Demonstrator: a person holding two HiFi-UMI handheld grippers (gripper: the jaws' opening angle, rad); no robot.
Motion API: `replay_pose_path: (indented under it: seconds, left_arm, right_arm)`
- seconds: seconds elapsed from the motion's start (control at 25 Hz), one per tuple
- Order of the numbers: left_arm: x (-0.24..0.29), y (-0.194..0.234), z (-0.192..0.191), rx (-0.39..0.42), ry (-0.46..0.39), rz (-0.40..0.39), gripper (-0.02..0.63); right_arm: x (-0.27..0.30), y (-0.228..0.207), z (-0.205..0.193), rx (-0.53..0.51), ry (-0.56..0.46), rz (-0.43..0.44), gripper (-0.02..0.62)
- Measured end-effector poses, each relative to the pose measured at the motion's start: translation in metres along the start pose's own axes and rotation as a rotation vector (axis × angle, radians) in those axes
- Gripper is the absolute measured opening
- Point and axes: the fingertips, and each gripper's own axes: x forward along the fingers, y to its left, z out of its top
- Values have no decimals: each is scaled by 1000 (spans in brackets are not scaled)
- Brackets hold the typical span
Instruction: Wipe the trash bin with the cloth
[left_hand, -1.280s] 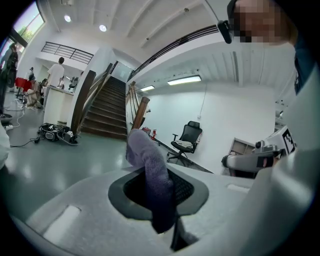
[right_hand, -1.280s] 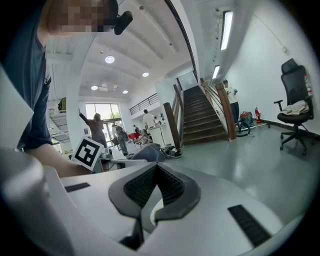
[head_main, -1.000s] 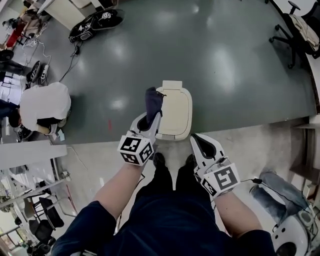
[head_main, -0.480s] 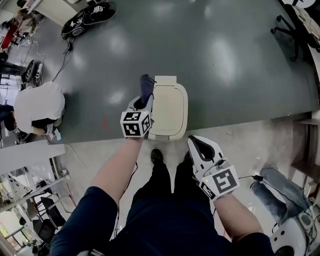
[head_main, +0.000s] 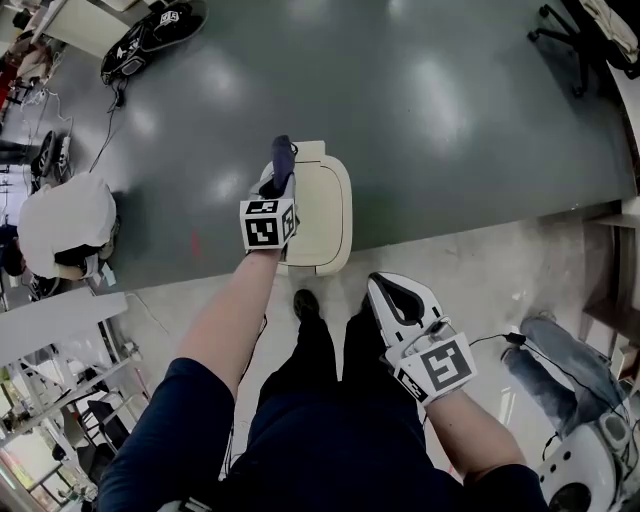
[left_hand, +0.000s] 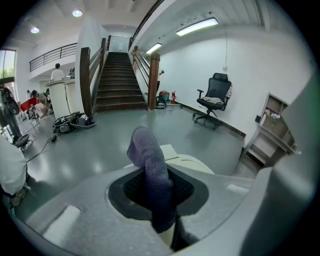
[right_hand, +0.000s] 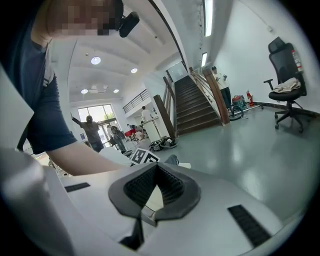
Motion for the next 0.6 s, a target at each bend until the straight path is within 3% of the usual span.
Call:
replay_pose_path:
  seconds: [0.6]
  left_arm:
    - [34, -121, 11, 98, -3, -142, 54]
  right_arm:
    - [-47, -28, -16, 30, 10, -53, 5]
